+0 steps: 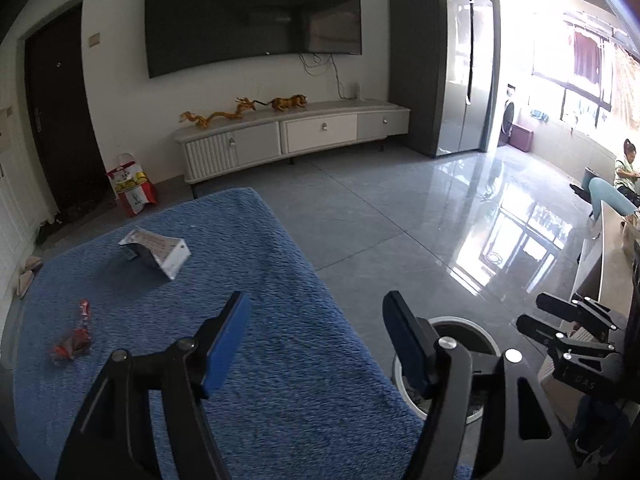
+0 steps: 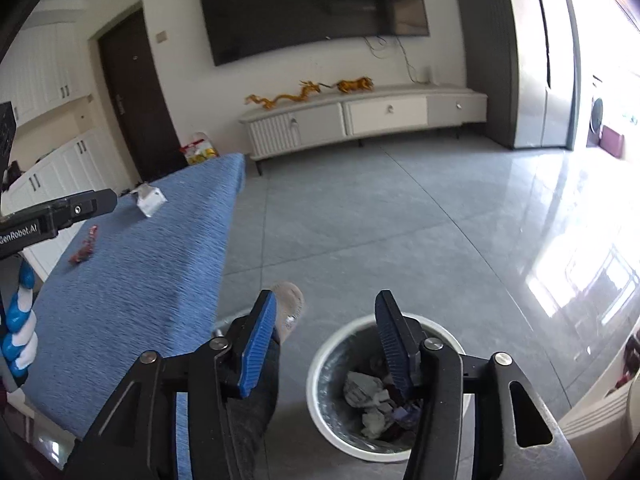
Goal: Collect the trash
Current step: 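Move both tools back over the table toward the remaining items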
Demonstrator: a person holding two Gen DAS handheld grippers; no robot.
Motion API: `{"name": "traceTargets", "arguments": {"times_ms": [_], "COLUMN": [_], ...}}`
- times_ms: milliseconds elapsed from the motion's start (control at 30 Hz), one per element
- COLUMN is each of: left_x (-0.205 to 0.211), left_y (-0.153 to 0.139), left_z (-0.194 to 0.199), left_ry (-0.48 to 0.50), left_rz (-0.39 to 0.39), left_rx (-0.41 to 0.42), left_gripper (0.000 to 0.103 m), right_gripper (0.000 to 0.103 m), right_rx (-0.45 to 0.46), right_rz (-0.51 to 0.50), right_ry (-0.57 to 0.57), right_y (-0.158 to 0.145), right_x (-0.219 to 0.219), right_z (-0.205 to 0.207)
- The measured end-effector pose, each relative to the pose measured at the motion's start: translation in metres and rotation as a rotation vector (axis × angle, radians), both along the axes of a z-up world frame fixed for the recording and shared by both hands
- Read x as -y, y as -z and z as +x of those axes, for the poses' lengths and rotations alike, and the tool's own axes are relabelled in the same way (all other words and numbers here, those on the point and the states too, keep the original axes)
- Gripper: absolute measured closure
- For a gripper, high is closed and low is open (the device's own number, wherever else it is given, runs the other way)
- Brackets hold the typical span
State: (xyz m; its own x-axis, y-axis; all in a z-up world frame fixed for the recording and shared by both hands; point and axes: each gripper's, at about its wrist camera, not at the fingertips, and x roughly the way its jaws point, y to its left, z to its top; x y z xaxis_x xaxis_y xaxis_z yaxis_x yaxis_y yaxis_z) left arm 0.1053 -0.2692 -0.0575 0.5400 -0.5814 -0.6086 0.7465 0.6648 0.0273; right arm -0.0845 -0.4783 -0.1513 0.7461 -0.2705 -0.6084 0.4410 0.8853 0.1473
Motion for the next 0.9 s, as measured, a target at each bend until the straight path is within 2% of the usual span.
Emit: {"name": "traceTargets", "arguments": {"times_ms": [133,333,467,633,733,900], "left_x": [-0.047,-0.104,-0.135,-0.177,-0.204,-0.245], "left_y": [-0.013,-0.020,-0.021,-0.013,-0.006,0.006], "left_z": [0.006,0.009,0.006,0.020,0.033,0.063], "left_ry": [-0.073,-0.152,-0.186,-0.222,-0.253,-0.289], "left_rz": [-0.033,-0.089,-0.099,-0.081,-0.076,-0.025], "left_rx": [0.048,0.100,0.132,0.093,0.074,0.064], "left_gripper": [0.033,0.033,0.033,0.033,0.033,0.033], "right_gripper": [0.045,0.033,0.023,0.013,0.013,0.013], "right_rx": [0.016,0.039,0.056,0.055,0.053,0.057], "right_rz": [-0.047,-0.106,-0.140,-0.184,-0.197,-0.162], "right_ry": [-0.061,-0.154,-0.200,-0.252,-0.275,-0.307], "right_y": [-0.024,-0.050,-0.065,-0.075,-0.079,-0.077], "right_x": [-0.027,-0.070,-0.096,-0.124,-0.135,-0.140], "right_z": [0.016,0.040,0.053,0.066,0.076,0.101]}}
